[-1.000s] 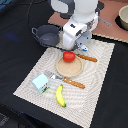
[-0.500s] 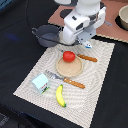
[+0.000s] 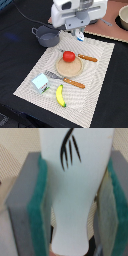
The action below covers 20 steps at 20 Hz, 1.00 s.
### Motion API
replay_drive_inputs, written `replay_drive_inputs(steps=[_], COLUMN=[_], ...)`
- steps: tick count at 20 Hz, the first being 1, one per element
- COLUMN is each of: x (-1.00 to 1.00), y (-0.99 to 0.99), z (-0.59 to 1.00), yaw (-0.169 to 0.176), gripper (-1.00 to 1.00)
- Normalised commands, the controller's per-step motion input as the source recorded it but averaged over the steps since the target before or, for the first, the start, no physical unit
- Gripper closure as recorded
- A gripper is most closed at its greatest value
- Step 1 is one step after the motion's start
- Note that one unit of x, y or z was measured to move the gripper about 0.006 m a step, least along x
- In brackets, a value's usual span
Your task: Interact with the objects in diverse but meaningful ways.
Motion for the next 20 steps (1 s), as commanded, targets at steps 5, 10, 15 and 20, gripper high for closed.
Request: replay_drive_inputs(steps=[5,10,15,20], x=[-0.62,-0.65,-0.61,-0.57], y=[-0.51,-0.52,-0.56,-0.57], z=[-0.28,-0.2,-0.13,-0.14], yaw=[-0.069,-0.069,-0.064,-0.061], gripper=[1.0,1.0,1.0,1.0])
